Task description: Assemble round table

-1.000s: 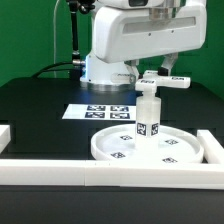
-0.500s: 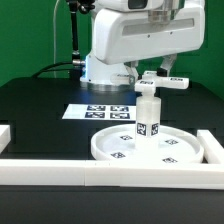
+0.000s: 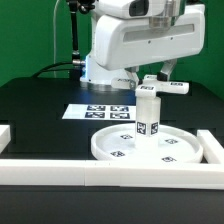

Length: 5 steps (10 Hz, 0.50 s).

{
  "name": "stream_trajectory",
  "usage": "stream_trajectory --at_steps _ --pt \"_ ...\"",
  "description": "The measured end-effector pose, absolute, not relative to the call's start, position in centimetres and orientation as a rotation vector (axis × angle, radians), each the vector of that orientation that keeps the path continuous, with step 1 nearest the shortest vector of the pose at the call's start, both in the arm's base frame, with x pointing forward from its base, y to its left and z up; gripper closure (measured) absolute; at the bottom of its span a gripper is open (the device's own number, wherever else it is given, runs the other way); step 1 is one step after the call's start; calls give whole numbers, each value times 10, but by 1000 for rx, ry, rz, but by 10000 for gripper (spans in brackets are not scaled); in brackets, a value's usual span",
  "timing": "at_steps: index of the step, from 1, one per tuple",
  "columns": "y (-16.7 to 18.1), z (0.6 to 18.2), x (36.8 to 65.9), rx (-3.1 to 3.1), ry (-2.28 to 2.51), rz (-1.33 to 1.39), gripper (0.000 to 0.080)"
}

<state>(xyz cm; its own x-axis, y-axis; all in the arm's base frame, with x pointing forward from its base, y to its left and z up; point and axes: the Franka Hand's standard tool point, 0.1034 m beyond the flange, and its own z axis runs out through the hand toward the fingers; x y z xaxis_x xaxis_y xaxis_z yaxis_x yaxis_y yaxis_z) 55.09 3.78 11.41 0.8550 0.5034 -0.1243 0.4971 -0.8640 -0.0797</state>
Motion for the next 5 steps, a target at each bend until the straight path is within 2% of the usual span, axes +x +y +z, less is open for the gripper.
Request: stream_trajectory --at_steps 5 --pt "37 111 553 -2973 -833 222 354"
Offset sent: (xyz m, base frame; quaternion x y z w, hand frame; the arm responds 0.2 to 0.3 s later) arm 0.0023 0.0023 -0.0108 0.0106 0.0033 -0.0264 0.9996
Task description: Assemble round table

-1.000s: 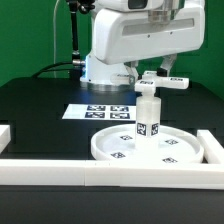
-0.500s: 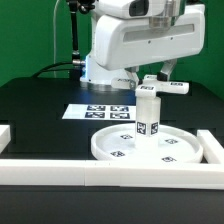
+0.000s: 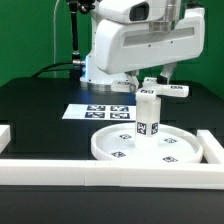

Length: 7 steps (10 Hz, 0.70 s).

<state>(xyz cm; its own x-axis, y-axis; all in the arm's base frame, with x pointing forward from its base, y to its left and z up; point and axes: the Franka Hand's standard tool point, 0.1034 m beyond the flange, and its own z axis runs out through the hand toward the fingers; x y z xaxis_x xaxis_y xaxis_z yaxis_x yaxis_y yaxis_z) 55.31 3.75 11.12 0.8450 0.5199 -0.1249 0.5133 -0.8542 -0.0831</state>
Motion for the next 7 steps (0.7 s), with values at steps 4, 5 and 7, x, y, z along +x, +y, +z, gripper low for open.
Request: stream_trajectory --at_steps 4,5,7 --pt "37 111 553 -2973 -832 222 354" --pt "37 111 553 -2973 -832 222 354" --pt "37 111 553 -2973 -831 222 354"
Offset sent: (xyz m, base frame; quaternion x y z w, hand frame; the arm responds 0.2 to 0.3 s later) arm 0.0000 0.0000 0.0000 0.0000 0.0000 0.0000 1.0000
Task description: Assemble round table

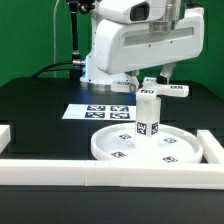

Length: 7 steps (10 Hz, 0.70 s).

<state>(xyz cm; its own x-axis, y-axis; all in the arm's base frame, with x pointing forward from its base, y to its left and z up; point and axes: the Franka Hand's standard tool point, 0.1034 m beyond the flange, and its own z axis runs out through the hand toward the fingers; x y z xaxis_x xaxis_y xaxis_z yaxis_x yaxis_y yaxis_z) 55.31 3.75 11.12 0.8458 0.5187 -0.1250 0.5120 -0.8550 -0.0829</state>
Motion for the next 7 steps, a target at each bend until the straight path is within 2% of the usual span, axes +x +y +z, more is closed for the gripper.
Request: stream_trajectory --at_steps 2,7 --pt "34 111 554 -2997 -746 217 354" --pt "28 110 556 -3075 107 192 354"
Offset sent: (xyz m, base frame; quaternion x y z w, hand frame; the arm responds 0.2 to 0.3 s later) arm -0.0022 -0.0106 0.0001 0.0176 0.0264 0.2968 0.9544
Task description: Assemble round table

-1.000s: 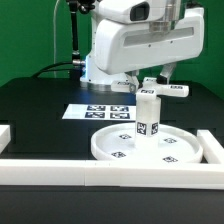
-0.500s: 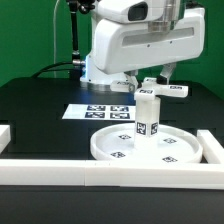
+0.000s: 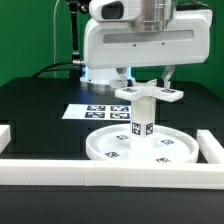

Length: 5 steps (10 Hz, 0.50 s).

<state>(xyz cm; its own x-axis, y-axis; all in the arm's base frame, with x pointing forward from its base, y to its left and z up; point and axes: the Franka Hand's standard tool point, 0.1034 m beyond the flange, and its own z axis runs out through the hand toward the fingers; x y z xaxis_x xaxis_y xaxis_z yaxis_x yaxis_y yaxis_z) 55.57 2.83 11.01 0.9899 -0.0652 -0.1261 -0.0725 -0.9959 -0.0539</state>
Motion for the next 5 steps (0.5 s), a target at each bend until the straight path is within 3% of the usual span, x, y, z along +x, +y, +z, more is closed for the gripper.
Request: stream_trajectory --at_steps 5 --pt "33 110 554 -2957 824 176 353"
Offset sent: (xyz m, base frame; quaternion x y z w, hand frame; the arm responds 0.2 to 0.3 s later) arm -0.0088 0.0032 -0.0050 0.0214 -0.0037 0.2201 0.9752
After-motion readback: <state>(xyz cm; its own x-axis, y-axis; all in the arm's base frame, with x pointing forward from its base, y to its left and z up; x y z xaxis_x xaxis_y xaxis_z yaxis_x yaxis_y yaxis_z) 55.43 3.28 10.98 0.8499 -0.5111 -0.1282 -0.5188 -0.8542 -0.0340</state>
